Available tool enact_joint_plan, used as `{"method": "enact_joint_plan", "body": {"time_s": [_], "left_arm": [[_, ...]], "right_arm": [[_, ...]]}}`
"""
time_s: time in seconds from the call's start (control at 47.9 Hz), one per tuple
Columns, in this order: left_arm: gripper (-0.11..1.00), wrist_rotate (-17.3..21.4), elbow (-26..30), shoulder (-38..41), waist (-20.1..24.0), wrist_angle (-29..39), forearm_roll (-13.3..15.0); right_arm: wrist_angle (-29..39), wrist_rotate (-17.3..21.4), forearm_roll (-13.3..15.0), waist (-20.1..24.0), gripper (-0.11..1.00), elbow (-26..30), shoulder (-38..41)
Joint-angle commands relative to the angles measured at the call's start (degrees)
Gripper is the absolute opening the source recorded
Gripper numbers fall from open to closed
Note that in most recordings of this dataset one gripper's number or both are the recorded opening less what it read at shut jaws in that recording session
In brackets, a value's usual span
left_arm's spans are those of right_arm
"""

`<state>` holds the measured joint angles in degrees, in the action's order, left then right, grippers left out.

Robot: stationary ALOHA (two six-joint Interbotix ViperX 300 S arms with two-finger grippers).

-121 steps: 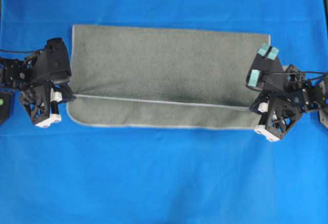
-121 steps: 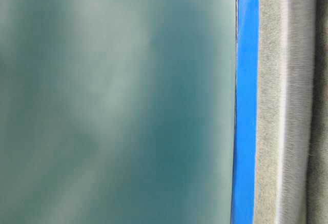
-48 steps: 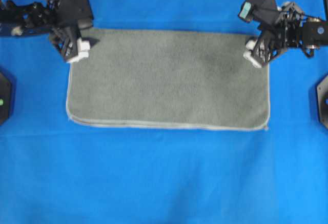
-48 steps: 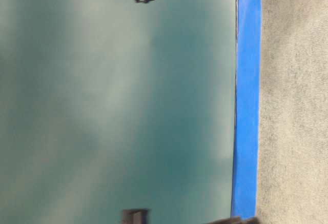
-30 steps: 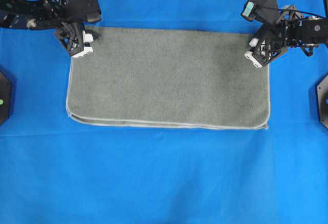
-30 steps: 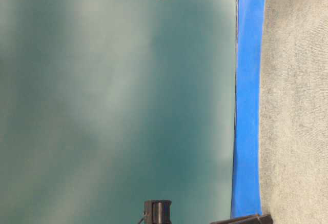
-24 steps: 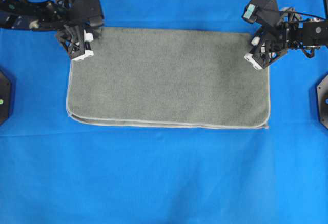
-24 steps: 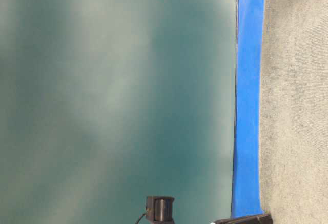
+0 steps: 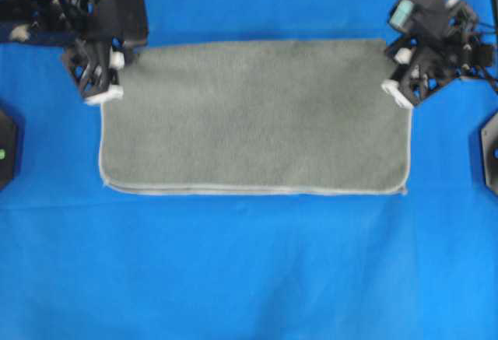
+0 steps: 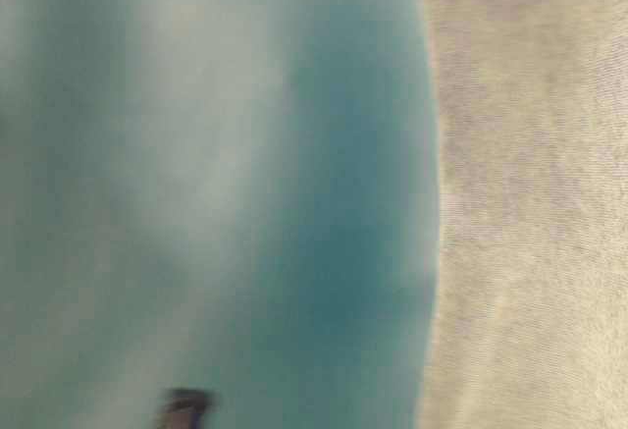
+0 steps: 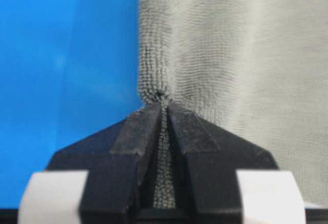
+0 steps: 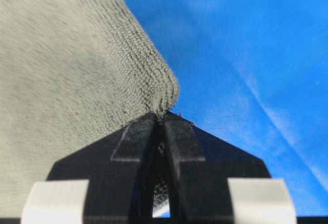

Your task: Fold a large towel.

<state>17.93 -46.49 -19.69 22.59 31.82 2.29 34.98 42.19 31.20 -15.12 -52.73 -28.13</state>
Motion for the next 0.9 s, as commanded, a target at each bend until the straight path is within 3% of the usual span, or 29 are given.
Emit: {"method": "enact_joint_plan", "body": {"time_s": [0.0, 0.167, 0.313, 0.439, 0.522, 0.71, 0.877], "left_arm": [[0.03, 0.0, 2.55, -5.89, -4.39, 2.72, 0.26], [0.03, 0.0, 4.57, -12.74, -10.11, 4.13, 0.44], [0.03, -0.35, 4.66, -14.33, -13.89, 2.11, 1.85], [0.03, -1.85, 5.19, -13.01, -19.42, -2.37, 7.21], [0.03, -5.71, 5.89, -11.43, -23.47, -6.42, 10.11], [0.03, -18.37, 8.88, -5.8, -32.08, -12.48, 10.46], [0.03, -22.85, 14.77, 1.58, -37.88, -19.95, 10.37]], "right_arm": [[3.08, 0.44, -0.7, 3.87, 0.04, 3.08, -5.27], [3.52, 0.7, -1.41, 9.84, 0.04, 5.1, -12.22], [1.76, 0.7, -0.18, 8.88, 0.04, 5.1, -12.92], [-1.93, 0.79, 2.37, 2.81, 0.04, 5.98, -9.93], [-5.62, 0.79, 3.25, -2.9, 0.04, 7.03, -7.21], [-17.75, 0.09, 4.31, -12.92, 0.04, 11.07, 0.26], [-27.86, -0.09, 6.24, -15.82, 0.04, 17.05, 7.47]]}}
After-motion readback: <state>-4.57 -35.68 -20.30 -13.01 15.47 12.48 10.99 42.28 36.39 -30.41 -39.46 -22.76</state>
